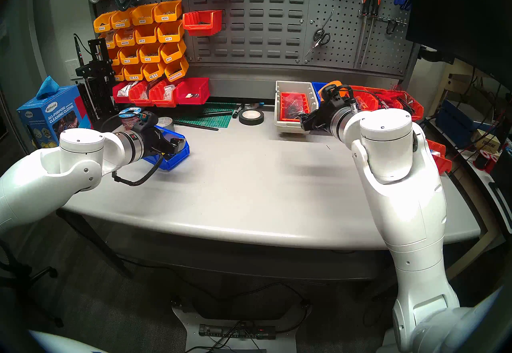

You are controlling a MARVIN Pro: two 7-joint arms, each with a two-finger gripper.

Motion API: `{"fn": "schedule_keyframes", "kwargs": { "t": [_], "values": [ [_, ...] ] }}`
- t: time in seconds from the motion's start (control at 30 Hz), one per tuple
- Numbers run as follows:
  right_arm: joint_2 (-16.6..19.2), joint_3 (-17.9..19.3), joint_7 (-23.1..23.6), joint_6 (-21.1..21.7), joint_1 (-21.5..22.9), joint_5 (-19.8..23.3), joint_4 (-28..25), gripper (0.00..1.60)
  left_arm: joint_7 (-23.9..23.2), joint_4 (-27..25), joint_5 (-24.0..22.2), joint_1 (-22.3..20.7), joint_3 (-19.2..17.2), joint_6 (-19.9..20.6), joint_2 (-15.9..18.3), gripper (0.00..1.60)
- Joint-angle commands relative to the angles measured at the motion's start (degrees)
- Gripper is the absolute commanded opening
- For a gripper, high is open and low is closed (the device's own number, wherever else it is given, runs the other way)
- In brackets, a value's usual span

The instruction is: Hang all the unorganized tool boxes onto the wall

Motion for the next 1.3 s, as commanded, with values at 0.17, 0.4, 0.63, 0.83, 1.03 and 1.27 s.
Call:
{"fn": "schedule_keyframes", "kwargs": {
  "t": [0.17, 0.4, 0.63, 0.83, 1.03, 1.27],
  "values": [
    [-0.12, 0.12, 0.05, -0.17, 0.73, 0.11, -0.54, 1.6, -0.9, -0.86, 2.35, -1.44, -0.34, 1.21, 1.67, 1.6],
    [-0.12, 0.12, 0.05, -0.17, 0.73, 0.11, -0.54, 1.6, -1.23, -0.99, 2.84, -1.46, -0.3, 2.58, 1.66, 1.6],
    [-0.12, 0.12, 0.05, -0.17, 0.73, 0.11, -0.54, 1.6, -1.58, -0.92, 3.28, -1.15, -0.29, 3.02, 1.79, 1.6],
    [-0.12, 0.12, 0.05, -0.17, 0.73, 0.11, -0.54, 1.6, -2.48, -1.1, 3.89, -0.82, -0.04, 3.23, 2.45, 1.6],
    [-0.12, 0.12, 0.05, -0.17, 0.73, 0.11, -0.54, 1.6, -3.45, -1.35, 4.56, -0.1, 0.56, 3.15, 3.84, 1.6],
    [-0.12, 0.12, 0.05, -0.17, 0.73, 0.11, -0.54, 1.6, -4.45, -1.13, 4.38, 0.83, 0.89, 2.33, 5.98, 1.6]
  ]
}}
